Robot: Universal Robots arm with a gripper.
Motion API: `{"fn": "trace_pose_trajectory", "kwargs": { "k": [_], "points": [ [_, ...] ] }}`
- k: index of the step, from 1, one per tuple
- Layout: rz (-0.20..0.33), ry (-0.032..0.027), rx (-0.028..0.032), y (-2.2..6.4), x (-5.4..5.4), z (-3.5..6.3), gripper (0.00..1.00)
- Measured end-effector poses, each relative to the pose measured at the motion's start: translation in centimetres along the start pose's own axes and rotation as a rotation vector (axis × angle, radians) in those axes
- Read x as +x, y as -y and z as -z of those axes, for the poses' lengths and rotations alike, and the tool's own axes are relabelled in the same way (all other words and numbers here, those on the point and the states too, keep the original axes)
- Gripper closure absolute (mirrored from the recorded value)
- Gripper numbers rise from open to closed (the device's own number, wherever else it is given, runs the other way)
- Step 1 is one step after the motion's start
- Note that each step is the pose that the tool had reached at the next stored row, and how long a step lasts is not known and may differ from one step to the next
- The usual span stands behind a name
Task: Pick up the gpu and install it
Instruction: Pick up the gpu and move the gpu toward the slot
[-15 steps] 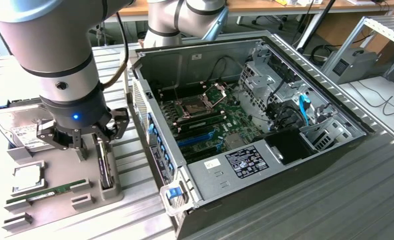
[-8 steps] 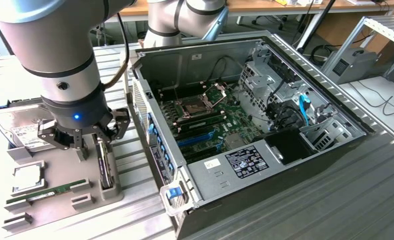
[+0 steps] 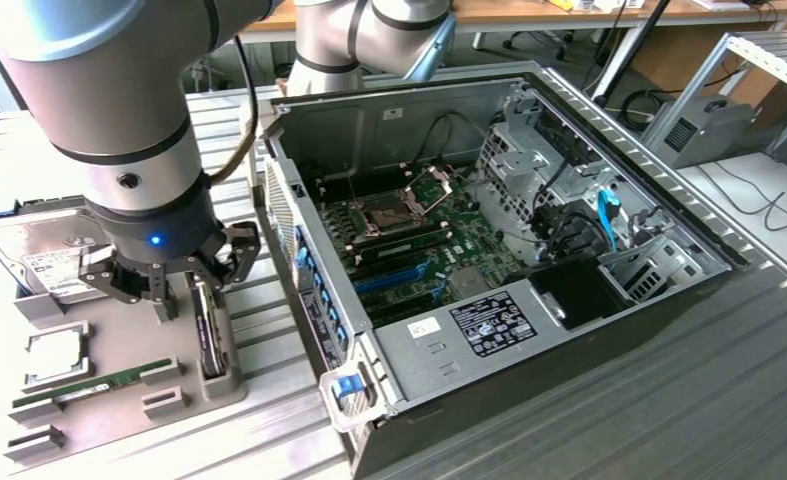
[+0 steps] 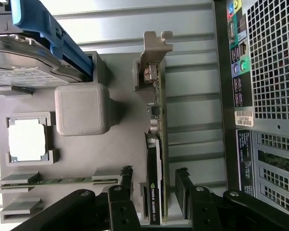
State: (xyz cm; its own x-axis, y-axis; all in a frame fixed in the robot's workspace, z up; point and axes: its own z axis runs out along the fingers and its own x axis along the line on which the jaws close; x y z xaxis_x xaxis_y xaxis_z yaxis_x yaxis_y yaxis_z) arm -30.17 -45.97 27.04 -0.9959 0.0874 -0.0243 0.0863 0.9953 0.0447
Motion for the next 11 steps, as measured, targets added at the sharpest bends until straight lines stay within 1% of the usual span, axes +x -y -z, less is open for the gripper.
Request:
{"fn": "trace_pose_trajectory", "kwargs": {
  "k": [11],
  "points": [
    [0.000, 0.0001, 0.0000, 0.05, 0.02, -1.07, 0.52]
  ]
}}
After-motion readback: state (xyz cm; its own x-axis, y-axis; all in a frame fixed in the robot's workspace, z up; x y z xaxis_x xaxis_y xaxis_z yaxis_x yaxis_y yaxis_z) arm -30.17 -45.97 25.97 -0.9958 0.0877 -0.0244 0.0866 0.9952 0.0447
